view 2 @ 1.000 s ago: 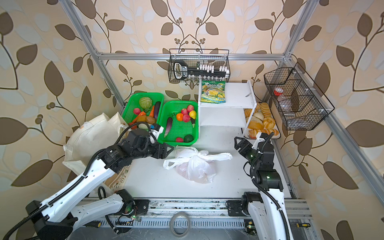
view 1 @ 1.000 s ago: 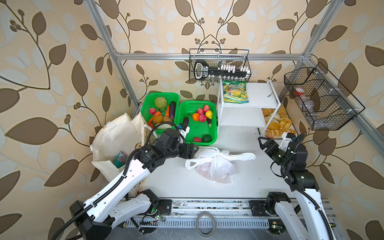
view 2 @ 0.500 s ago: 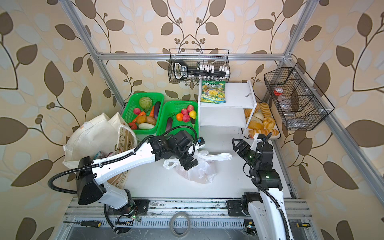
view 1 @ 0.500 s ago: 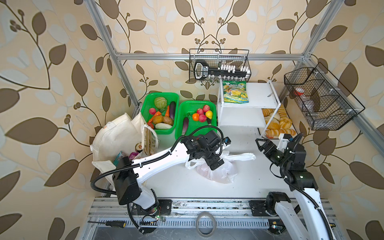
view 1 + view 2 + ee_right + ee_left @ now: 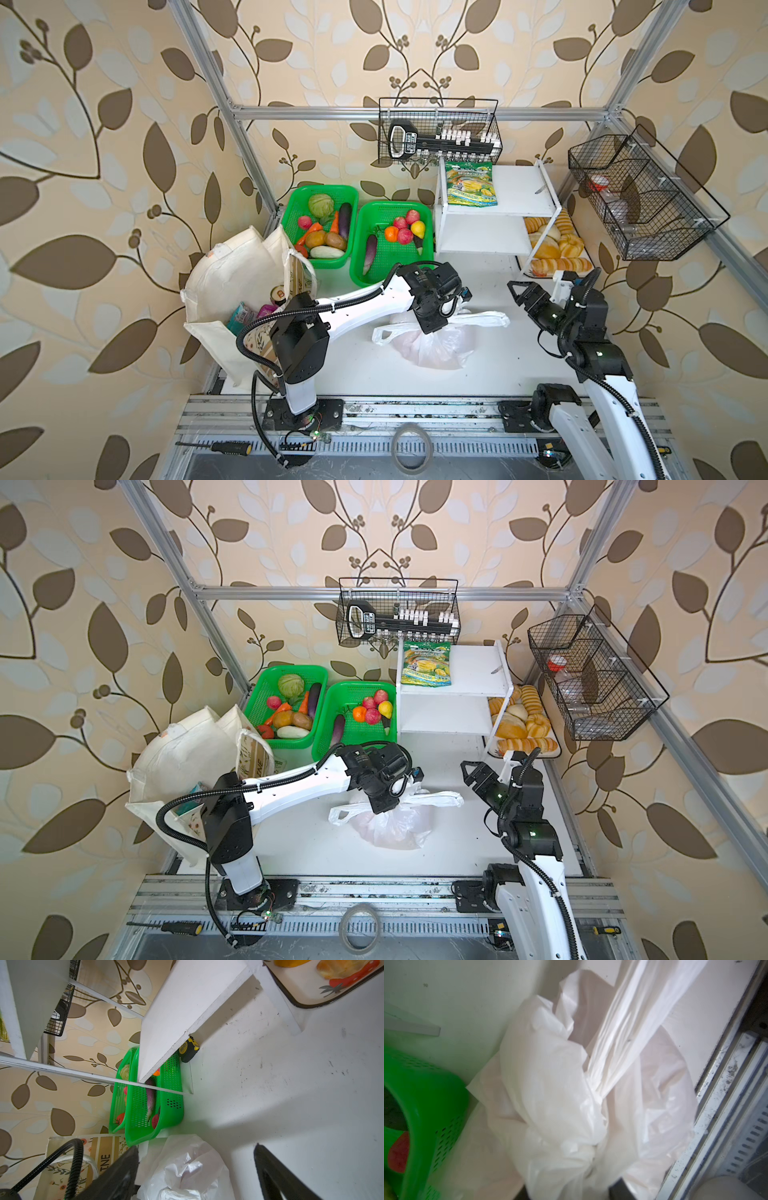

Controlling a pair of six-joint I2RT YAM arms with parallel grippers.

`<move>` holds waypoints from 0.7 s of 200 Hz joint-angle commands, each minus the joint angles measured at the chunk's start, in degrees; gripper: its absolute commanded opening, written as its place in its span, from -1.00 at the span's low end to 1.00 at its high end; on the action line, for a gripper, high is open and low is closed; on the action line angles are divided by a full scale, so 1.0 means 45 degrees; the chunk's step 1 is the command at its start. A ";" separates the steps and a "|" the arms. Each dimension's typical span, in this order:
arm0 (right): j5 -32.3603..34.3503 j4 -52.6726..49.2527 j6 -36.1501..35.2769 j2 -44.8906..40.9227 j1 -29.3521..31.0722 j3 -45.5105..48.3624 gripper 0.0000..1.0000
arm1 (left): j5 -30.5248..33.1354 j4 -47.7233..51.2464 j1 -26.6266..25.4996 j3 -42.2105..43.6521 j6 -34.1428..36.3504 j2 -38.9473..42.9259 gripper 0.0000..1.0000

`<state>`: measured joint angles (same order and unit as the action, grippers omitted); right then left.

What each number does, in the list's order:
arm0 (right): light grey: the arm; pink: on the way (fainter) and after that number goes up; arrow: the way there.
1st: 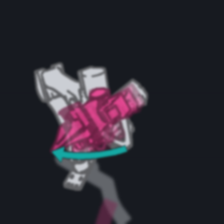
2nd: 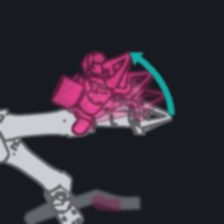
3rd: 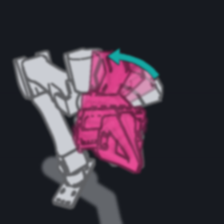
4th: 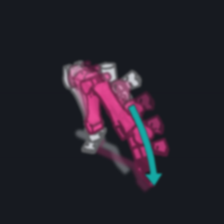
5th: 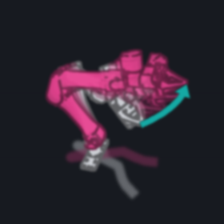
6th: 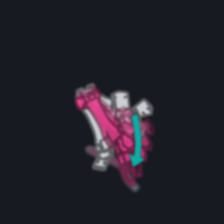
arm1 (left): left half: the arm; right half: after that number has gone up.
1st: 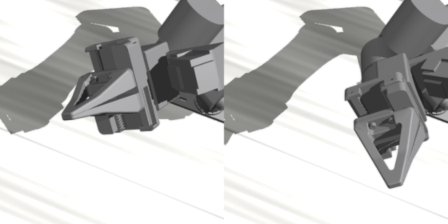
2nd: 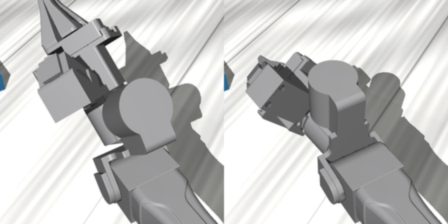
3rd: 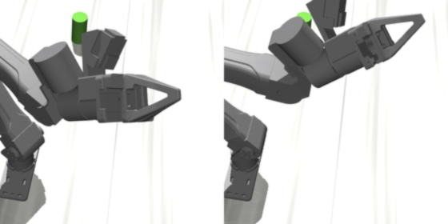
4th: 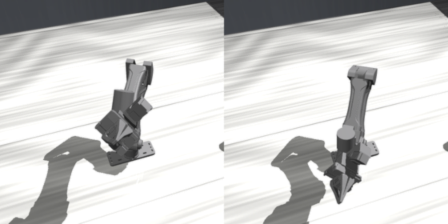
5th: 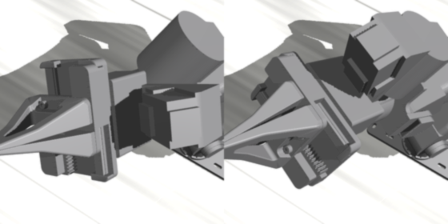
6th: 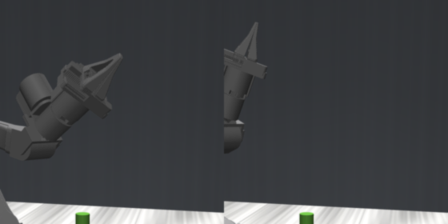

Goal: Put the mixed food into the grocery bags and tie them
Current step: 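Lift the white bag by its knot with the left gripper toward the canvas tote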

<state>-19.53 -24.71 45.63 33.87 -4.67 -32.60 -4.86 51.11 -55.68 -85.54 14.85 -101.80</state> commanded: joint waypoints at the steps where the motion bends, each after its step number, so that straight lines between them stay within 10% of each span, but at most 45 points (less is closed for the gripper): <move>1: -0.0172 0.0271 0.0207 -0.0026 -0.0041 0.0261 0.74 | -0.0525 0.0249 0.0049 -0.0447 -0.0620 0.1098 -0.72; 77: -0.0269 0.0413 0.0367 -0.0201 -0.0054 0.0427 0.74 | 0.2636 -0.2439 0.0582 0.1462 -0.3012 0.6759 -1.00; 140: -0.0377 0.0549 0.0638 -0.0385 -0.0043 0.0380 0.74 | 0.5436 -0.0834 0.5524 -0.0999 -0.5140 0.8502 -1.00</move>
<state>-20.29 -23.42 47.42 32.88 -4.67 -31.33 9.50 45.34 -36.69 -82.41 -4.08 -63.70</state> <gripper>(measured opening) 0.871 0.060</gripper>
